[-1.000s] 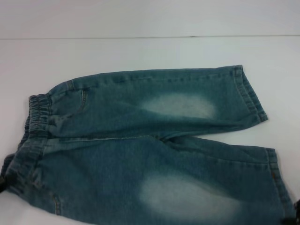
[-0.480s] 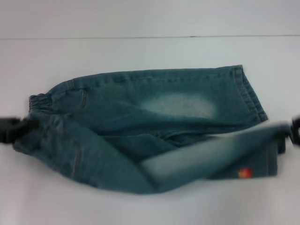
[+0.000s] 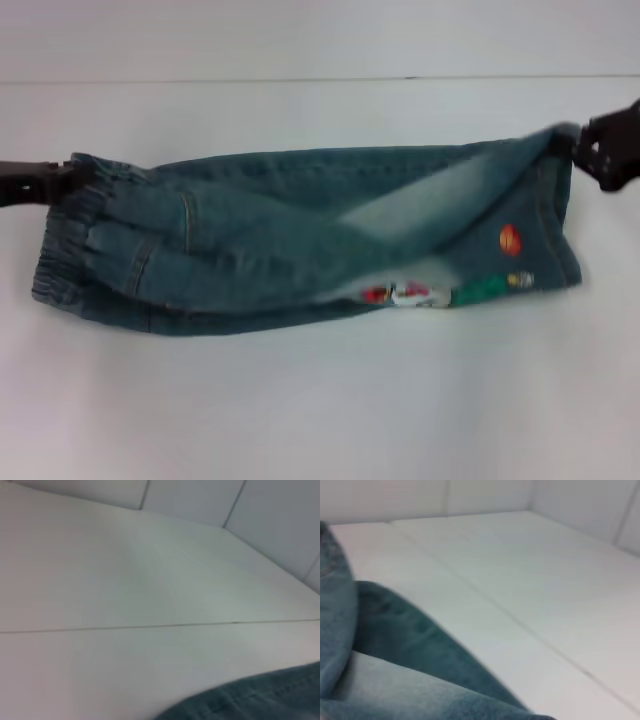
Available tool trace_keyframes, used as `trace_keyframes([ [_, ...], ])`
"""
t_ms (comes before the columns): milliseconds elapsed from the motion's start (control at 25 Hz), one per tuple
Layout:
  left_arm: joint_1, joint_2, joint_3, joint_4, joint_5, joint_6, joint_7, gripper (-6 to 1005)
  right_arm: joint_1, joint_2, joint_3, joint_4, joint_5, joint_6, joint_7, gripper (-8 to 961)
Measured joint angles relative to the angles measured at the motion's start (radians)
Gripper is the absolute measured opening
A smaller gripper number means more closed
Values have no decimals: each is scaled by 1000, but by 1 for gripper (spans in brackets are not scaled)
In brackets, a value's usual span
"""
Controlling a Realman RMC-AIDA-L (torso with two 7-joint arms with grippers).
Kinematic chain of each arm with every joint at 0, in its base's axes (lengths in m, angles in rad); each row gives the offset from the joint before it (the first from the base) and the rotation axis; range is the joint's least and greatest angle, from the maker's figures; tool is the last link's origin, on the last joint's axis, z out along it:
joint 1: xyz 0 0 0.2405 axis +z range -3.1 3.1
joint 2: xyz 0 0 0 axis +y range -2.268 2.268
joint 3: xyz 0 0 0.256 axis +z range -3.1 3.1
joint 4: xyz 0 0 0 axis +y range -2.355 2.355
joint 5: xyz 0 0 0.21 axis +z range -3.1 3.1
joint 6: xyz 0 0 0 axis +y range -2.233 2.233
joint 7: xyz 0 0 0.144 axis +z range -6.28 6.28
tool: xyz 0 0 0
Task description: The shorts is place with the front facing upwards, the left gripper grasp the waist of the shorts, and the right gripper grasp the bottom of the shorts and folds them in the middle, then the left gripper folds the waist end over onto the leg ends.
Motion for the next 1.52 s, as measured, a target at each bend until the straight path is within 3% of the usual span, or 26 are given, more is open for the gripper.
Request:
trace_keyframes([
  [360, -31, 10, 50, -89, -1, -214, -17, 90, 47, 1, -76, 132, 27, 320, -16, 32],
  [760, -32, -2, 66, -103, -8, -288, -16, 128, 78, 4, -253, 257, 125, 581, -63, 36],
  [1120, -12, -18, 129, -104, -10, -336, 1, 163, 91, 7, -280, 287, 130, 616, -63, 73],
  [1520, 12, -27, 325, -101, 21, -452, 2, 219, 71, 6, -283, 288, 143, 641, -94, 113],
])
